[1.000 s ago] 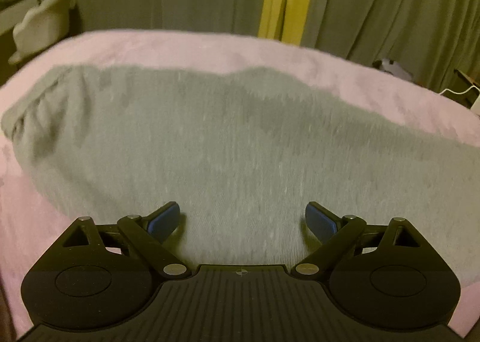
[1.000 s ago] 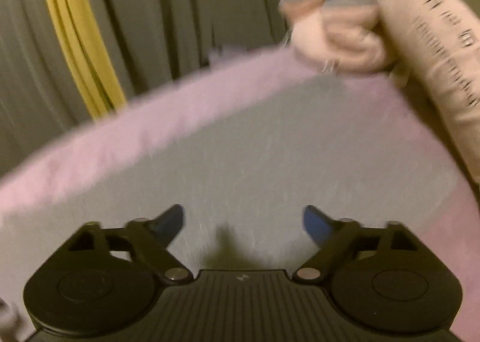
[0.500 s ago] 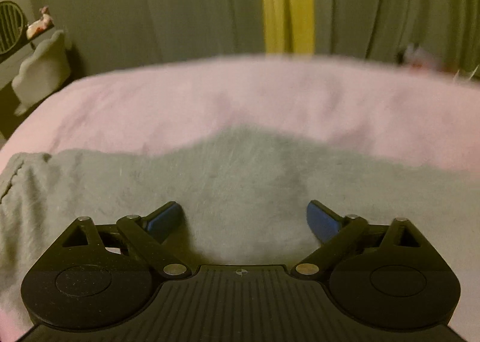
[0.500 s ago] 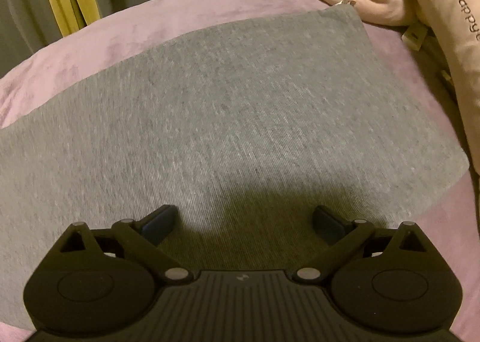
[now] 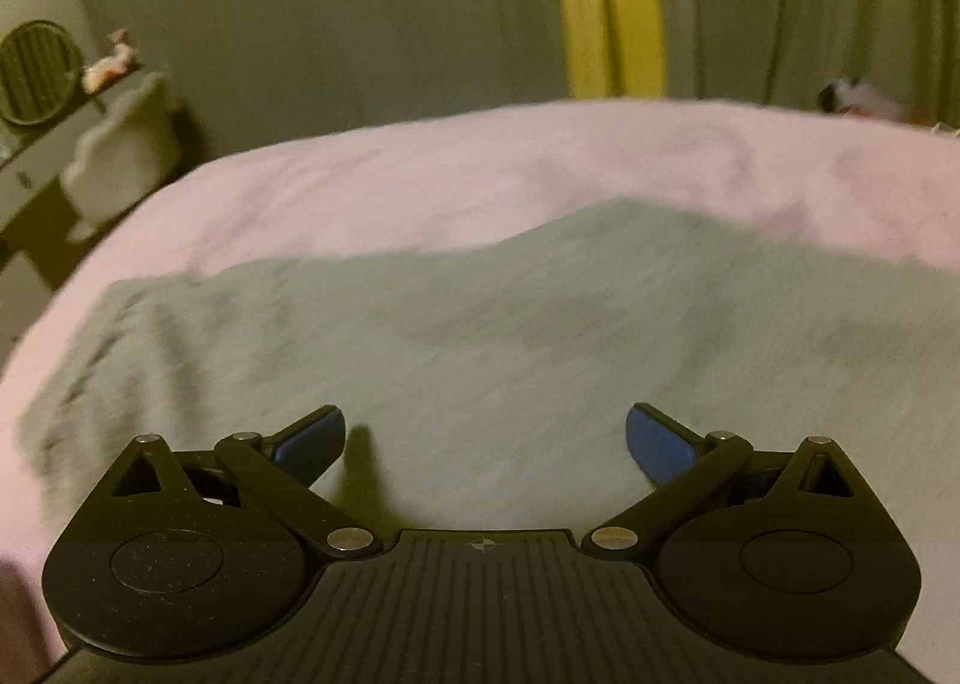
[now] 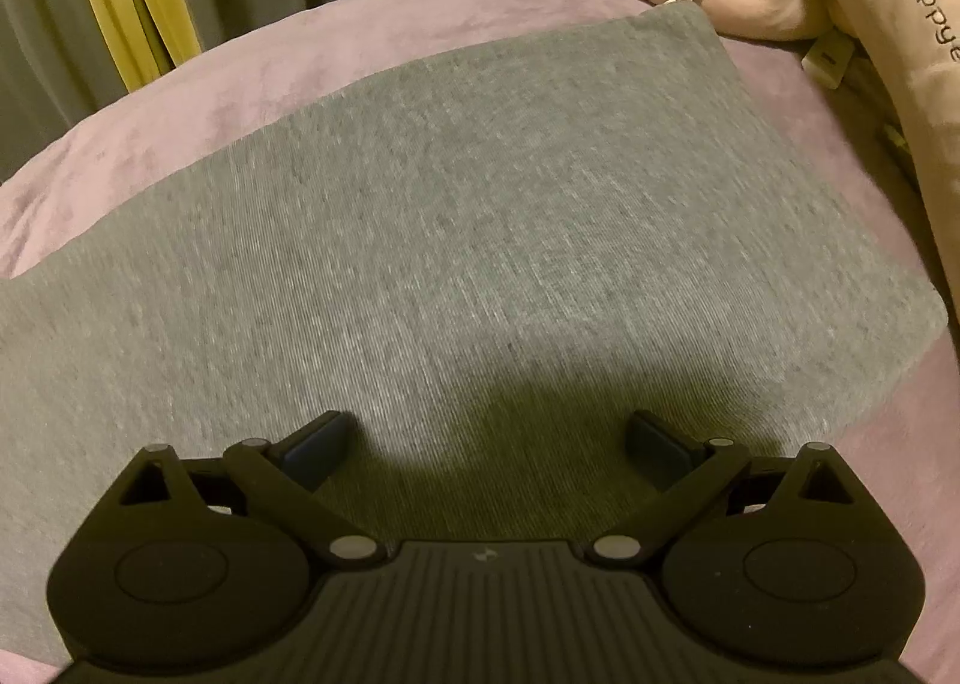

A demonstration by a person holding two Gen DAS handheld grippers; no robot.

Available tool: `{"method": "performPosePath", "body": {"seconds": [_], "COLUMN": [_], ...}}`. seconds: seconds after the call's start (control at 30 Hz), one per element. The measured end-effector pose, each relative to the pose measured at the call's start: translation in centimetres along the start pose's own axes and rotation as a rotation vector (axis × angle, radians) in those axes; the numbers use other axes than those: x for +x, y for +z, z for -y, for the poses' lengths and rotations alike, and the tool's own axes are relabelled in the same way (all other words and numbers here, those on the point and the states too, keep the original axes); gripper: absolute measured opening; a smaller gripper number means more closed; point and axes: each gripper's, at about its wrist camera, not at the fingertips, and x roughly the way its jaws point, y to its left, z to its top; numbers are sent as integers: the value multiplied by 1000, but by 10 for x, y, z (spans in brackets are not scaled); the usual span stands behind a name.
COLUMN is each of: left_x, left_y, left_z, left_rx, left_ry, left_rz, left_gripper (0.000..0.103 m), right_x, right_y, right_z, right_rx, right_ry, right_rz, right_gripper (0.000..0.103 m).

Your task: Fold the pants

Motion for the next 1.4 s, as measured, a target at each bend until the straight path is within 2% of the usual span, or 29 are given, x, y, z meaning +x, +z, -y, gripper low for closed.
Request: {"method": "performPosePath", "body": {"seconds": [0.07, 0.13, 0.2, 0.27, 0.47, 0.53, 0.6, 0.67, 0.83, 1.13, 1.27, 1.33, 1.4], "left_x": [1, -2, -11, -23, -61, -58, -53, -48, -48, -47, -48, -48, -48], "left_y": [-10, -17, -24, -28, -45, -47, -51, -51, -52, -52, -52, -52, -52], "left_z": [-18, -35, -46, -47, -32, -26, -24, -18, -4, -8, -8, -8, -7], "left_rx": [-44, -146, -218, -239, -179, -173, -164, -136, -87, -98, -100, -100, -100], "left_ry": [12, -5, 6, 17, -58, -79, -97, -74, -24, -36, -38, -36, -34], "left_rz": [-46, -90, -101, -92, -67, -94, -152, -178, -163, -164, -165, -166, -166], "left_gripper": [103, 103, 103, 103, 103, 103, 103, 103, 103, 103, 103, 103, 103], "right_x": [1, 1, 1, 2, 3, 4, 3, 3, 2, -1, -6, -10, -14], "right_y": [0, -1, -1, -1, 1, 2, 3, 3, 1, 0, -2, -2, -7], "right_z": [-1, -3, -5, -6, -5, -5, -5, -5, -3, 1, 14, 30, 55], "right_rx": [2, 0, -10, -17, -26, -31, -31, -34, -29, -11, 58, 139, 274], "right_ry": [-2, -8, -19, -25, -26, -27, -22, -19, -8, 18, 80, 149, 256], "right_rz": [0, 0, -3, -6, -20, -25, -28, -30, -31, -25, 1, 26, 63], "right_gripper": [99, 99, 99, 99, 99, 99, 99, 99, 99, 99, 99, 99, 99]}}
